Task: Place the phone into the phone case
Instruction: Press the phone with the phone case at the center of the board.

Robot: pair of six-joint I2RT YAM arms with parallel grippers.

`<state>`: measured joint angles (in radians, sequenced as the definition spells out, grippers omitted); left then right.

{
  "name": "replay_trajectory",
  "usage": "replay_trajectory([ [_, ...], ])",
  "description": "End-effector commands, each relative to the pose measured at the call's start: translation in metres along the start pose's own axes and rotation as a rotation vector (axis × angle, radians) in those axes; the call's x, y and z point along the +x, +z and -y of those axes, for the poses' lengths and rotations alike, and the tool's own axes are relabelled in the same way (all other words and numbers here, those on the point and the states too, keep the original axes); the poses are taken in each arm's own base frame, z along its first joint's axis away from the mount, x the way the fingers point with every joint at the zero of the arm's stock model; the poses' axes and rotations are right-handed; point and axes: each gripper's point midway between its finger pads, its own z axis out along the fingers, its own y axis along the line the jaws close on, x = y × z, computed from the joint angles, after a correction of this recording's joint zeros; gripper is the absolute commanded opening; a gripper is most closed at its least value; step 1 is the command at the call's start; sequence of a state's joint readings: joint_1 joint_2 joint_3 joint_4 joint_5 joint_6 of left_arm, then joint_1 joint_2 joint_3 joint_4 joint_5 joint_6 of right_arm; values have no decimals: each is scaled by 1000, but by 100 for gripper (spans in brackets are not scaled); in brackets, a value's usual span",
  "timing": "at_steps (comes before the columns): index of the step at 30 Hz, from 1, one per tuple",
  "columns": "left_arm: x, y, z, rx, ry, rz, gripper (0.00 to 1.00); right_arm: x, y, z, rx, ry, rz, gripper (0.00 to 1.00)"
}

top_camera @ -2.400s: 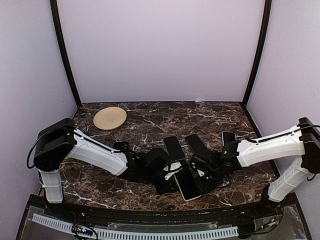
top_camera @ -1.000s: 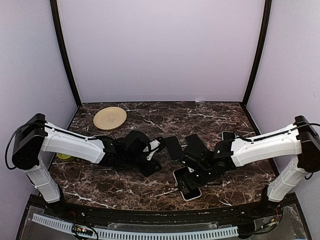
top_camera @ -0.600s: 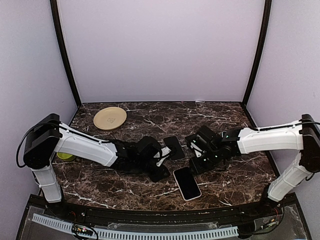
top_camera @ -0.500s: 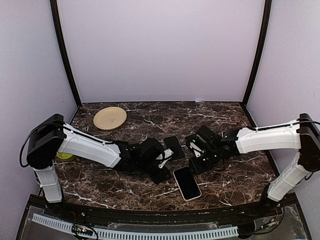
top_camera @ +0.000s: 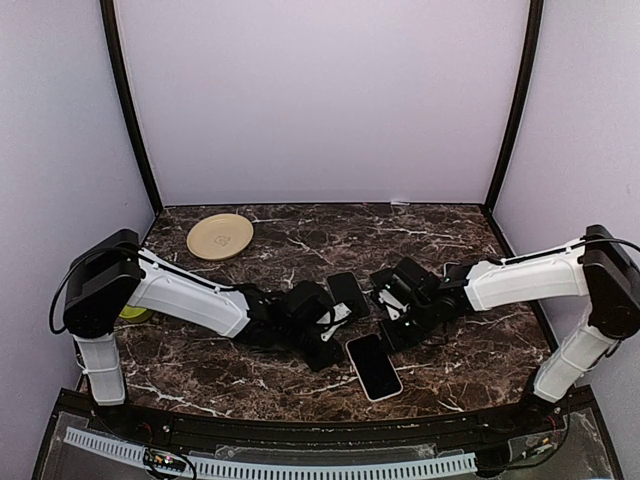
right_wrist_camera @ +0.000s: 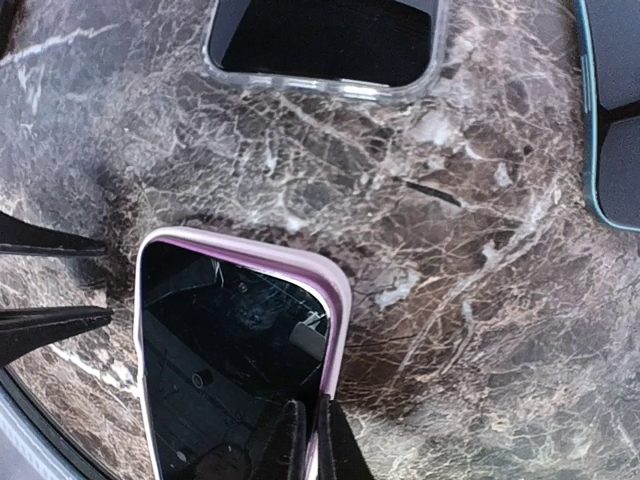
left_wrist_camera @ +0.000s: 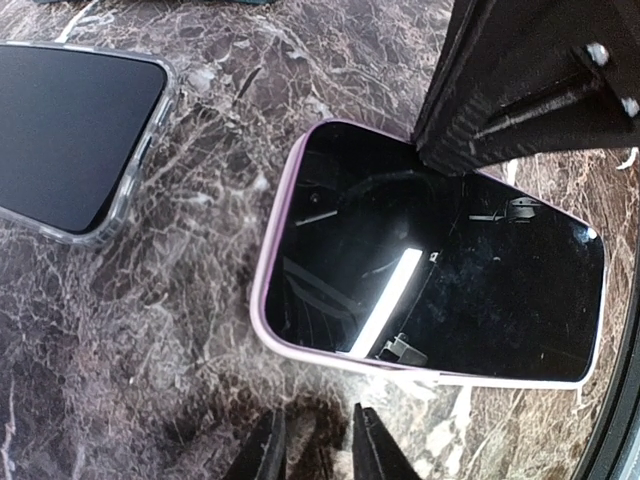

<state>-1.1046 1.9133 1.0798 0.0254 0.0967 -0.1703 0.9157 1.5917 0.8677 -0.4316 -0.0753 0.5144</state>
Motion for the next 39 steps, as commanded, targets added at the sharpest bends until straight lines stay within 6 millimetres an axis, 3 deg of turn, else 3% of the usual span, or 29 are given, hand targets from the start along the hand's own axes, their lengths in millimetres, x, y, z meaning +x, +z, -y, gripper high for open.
replay_trajectory([
  [1,-4,-1,4,5,22,-3,24,36,29,10,6,20,-104,3],
  [12,-7,-2,3,-1,32,7,24,97,50,21,93,21,-257,0],
  [16,-8,-2,4,1,32,9,24,107,51,29,127,21,-282,0],
  [23,-10,-1,4,2,29,14,24,77,40,25,188,-27,-239,0],
  [27,-14,-6,2,-15,29,27,24,38,19,12,213,-70,-156,1],
  [31,-20,-16,-4,-53,35,52,24,9,-12,-7,190,-75,-48,15],
  [34,-17,-22,-9,-76,37,50,24,1,-28,-15,182,-53,9,33],
  [39,-14,-37,-31,-152,6,48,24,11,-28,-25,180,-11,41,89],
])
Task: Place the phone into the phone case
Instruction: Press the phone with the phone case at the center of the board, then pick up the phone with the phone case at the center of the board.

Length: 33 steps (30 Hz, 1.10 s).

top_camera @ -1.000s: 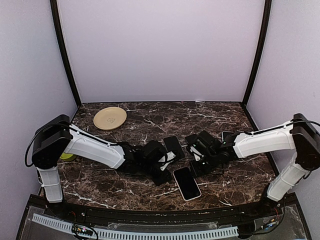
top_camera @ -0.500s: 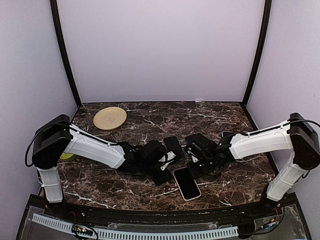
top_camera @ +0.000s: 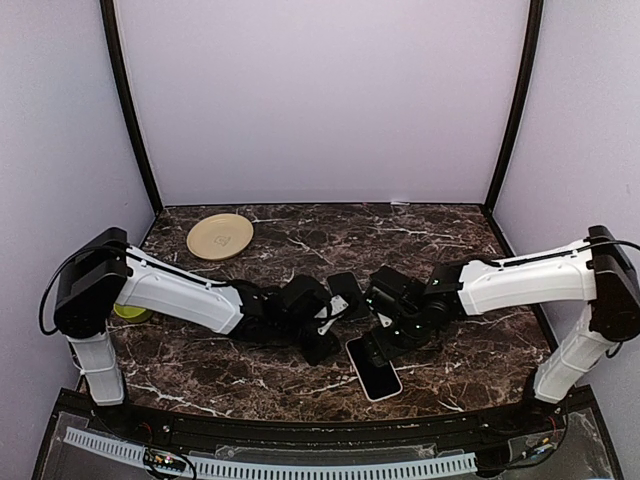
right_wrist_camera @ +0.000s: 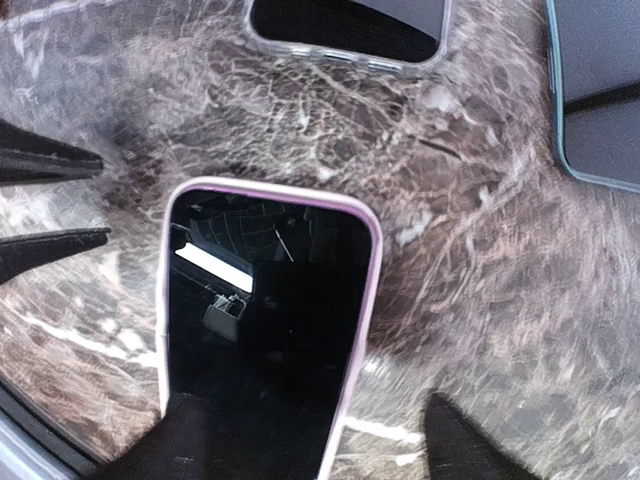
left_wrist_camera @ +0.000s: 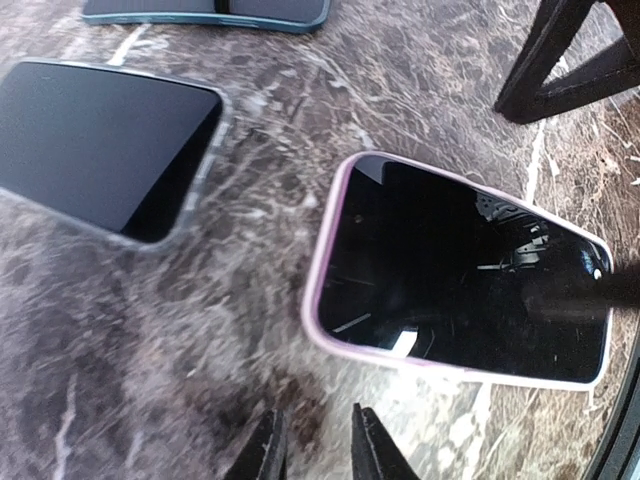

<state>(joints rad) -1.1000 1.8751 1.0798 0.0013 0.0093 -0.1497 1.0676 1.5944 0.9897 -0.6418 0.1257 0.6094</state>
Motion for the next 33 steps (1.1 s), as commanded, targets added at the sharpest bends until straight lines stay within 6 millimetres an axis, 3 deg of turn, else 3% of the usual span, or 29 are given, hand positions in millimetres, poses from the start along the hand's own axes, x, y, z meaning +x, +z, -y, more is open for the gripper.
replay_trajectory([
  [1,-4,-26,-22,-76,-17,20,24,4,-7,-11,4,49,37,97],
  [6,1,-36,-39,-119,-48,23,25,16,5,-24,-11,75,27,98],
  [13,8,-37,-44,-136,-59,7,25,31,23,-37,-22,78,-10,99],
  [17,10,-35,-44,-133,-71,-3,25,40,32,-33,58,41,-35,99],
  [20,10,-36,-44,-135,-72,-2,25,46,38,-19,148,27,-54,98],
  [26,9,-38,-43,-132,-76,5,25,46,39,-16,163,17,-49,83],
  [33,2,-44,-41,-120,-94,33,25,28,30,-26,125,-3,25,64],
])
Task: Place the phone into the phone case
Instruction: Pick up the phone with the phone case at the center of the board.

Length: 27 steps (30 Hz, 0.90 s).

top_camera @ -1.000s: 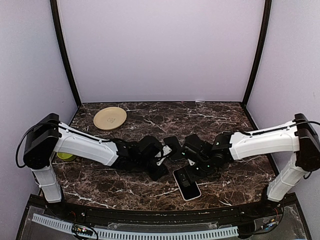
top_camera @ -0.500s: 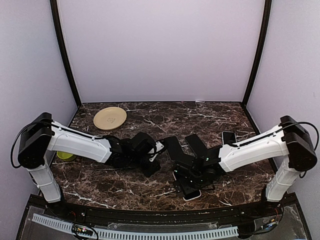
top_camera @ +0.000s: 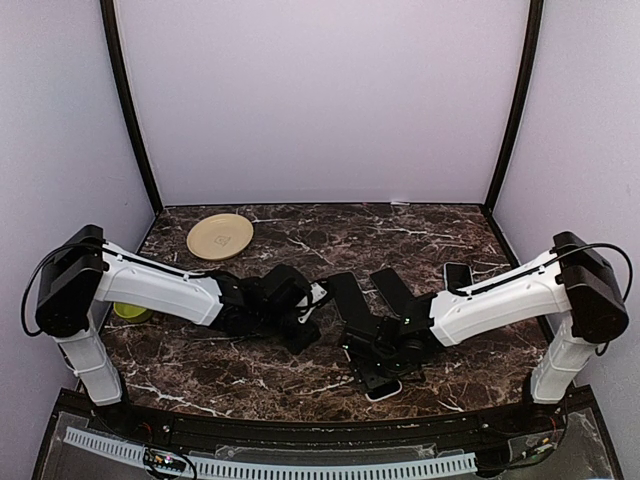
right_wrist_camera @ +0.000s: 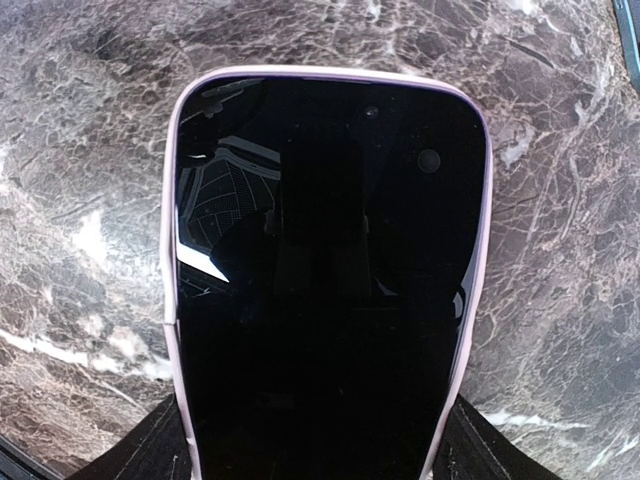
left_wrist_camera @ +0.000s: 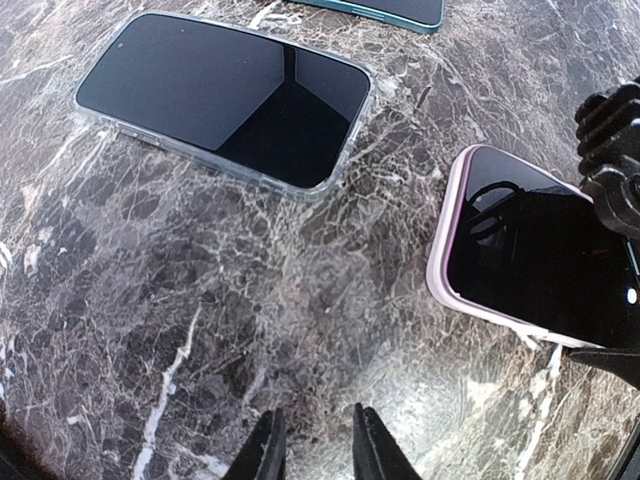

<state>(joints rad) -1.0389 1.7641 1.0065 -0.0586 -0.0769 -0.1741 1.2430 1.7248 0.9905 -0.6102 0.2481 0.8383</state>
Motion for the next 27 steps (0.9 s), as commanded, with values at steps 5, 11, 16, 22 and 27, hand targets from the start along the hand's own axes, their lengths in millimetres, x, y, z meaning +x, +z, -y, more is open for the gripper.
replay_trajectory([
  [5,-30,-34,12,82,-80,142,31,-32,-23,-12,-50,-49,164,55],
  [11,-60,-81,31,250,-163,367,60,-76,-72,-21,-95,-38,410,45],
  [16,-86,-134,42,401,-253,578,72,-99,-122,-38,-152,-79,625,44],
  [22,-102,-167,38,451,-328,719,65,-110,-169,-57,-248,-102,812,43],
  [27,-106,-171,38,446,-314,723,49,-110,-176,-64,-255,-126,843,43],
])
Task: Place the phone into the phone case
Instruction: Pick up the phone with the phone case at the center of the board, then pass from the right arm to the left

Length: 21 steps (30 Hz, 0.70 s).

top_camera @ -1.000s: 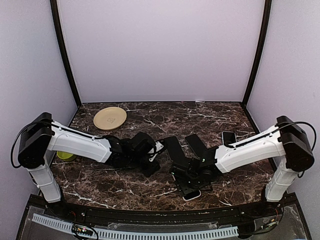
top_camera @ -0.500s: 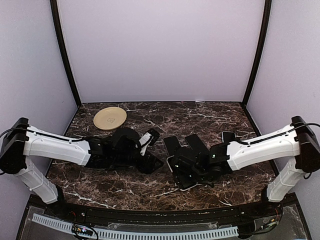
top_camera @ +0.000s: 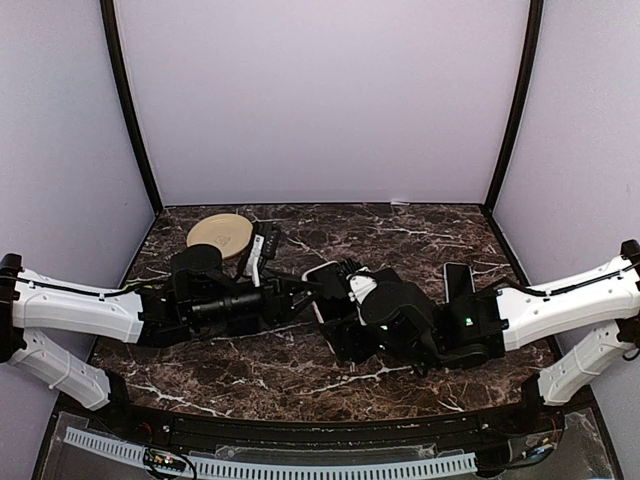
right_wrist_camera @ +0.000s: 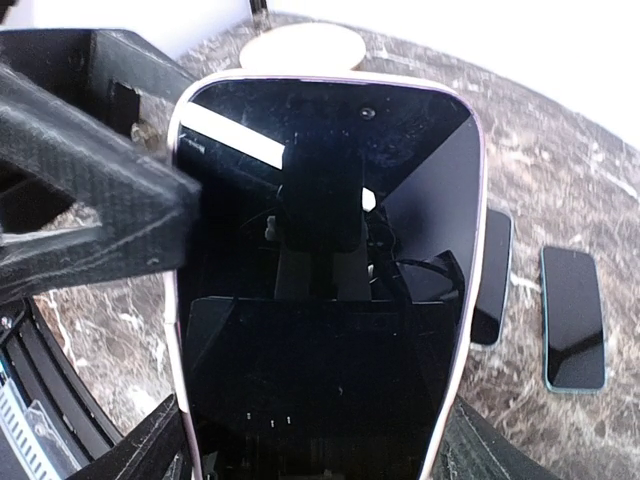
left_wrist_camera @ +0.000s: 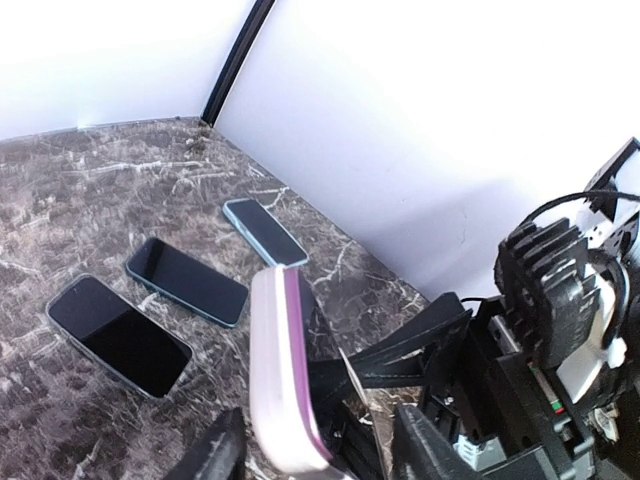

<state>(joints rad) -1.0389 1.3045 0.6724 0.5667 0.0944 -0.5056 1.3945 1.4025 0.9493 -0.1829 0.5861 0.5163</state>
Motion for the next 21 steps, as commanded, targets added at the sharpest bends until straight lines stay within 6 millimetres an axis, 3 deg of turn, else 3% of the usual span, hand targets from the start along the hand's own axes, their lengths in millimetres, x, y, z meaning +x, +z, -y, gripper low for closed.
replay_trajectory([
  [1,-19,-3,16,59,-9,58,47,-33,-8,-8,-6,14,138,42],
  [5,-14,3,29,121,-3,22,37,-33,-7,-10,-3,4,137,42],
  [14,-14,9,31,126,16,21,22,-35,-6,-16,-16,-47,138,41],
  [21,-11,10,32,137,35,14,0,-33,-7,-15,-18,-53,139,42],
])
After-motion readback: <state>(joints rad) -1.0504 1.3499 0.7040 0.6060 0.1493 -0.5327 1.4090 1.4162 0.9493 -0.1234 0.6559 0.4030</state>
